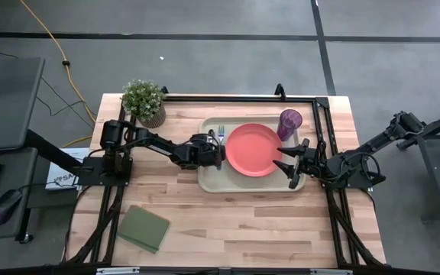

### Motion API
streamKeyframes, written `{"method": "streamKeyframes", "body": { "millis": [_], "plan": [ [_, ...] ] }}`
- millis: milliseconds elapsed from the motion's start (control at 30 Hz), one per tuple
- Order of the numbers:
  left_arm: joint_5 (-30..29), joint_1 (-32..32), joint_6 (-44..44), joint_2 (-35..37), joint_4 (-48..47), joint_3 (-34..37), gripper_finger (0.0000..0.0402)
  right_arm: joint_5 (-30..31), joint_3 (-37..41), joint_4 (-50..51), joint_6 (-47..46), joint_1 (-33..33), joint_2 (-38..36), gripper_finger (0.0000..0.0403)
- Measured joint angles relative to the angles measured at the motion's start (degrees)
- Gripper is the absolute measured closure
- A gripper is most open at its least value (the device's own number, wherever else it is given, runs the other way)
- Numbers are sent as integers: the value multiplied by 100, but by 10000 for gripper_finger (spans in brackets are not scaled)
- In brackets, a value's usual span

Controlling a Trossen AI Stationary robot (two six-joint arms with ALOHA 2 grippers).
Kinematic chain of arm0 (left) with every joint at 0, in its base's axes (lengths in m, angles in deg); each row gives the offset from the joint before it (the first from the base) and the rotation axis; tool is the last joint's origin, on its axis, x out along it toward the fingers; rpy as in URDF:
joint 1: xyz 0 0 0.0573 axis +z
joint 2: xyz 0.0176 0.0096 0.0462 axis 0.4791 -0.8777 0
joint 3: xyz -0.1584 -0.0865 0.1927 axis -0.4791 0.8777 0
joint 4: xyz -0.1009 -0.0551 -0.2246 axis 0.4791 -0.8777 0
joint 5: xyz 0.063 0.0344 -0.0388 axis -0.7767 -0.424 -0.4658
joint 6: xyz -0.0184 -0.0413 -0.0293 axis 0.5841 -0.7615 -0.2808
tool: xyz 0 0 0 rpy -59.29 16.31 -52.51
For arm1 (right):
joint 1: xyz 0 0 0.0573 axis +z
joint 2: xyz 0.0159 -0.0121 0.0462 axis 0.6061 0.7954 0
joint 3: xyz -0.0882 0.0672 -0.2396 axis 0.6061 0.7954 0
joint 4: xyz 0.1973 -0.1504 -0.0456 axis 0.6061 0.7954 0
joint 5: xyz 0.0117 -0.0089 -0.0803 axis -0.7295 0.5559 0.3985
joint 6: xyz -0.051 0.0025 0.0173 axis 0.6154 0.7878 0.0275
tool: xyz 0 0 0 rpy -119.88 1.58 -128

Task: Pick and place plate/cup/fork/spoon on tray
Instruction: Put the orange spoon on the white serving tray to the left of the blue fork, then return to Home Position

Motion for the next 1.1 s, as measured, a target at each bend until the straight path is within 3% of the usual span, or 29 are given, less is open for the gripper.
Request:
{"method": "streamKeyframes", "body": {
  "millis": [667, 867, 1100],
  "plan": [
    [-61, -11, 475, 145, -115, 2, 287, -26, 0, -2, -2, 0, 0, 167],
    [-435, -79, 1019, 840, -713, 4, 279, -33, 0, 5, -2, 0, 2, 167],
    [-1186, -615, 1670, 2326, -1834, 4, 279, -42, 0, 171, -145, 0, 2, 167]
  ]
}}
